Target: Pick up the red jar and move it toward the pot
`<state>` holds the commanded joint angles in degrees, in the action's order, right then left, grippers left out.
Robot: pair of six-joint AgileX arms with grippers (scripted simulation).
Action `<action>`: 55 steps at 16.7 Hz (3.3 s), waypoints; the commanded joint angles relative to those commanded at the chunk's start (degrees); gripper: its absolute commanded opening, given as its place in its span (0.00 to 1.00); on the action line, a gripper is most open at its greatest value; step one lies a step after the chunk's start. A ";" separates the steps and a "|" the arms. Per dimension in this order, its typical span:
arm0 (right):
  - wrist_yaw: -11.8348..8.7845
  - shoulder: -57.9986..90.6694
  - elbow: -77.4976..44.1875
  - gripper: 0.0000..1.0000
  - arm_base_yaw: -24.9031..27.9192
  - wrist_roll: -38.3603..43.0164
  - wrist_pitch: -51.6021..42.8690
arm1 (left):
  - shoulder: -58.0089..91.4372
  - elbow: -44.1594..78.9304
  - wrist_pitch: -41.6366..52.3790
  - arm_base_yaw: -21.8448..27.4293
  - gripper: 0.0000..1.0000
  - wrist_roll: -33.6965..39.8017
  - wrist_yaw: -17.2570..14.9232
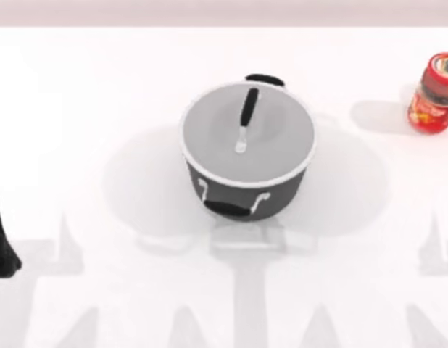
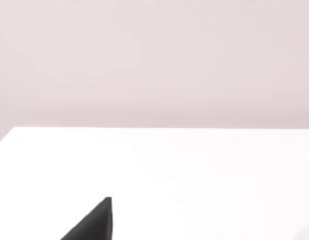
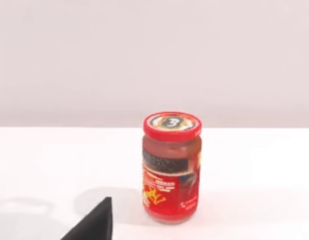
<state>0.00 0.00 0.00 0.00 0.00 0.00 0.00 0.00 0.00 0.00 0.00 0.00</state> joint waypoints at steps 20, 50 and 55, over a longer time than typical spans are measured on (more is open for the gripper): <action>-1.26 61.85 -74.14 1.00 -0.47 -7.93 -38.84 | 0.00 0.00 0.00 0.00 1.00 0.00 0.00; -4.22 167.18 -190.74 1.00 -0.71 -22.54 -103.63 | 0.00 0.00 0.00 0.00 1.00 0.00 0.00; -4.27 163.41 -181.35 1.00 -0.67 -22.33 -97.87 | 0.00 0.00 0.00 0.00 1.00 0.00 0.00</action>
<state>-4.27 163.41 -181.35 -0.67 -22.33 -97.87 0.00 0.00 0.00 0.00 0.00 0.00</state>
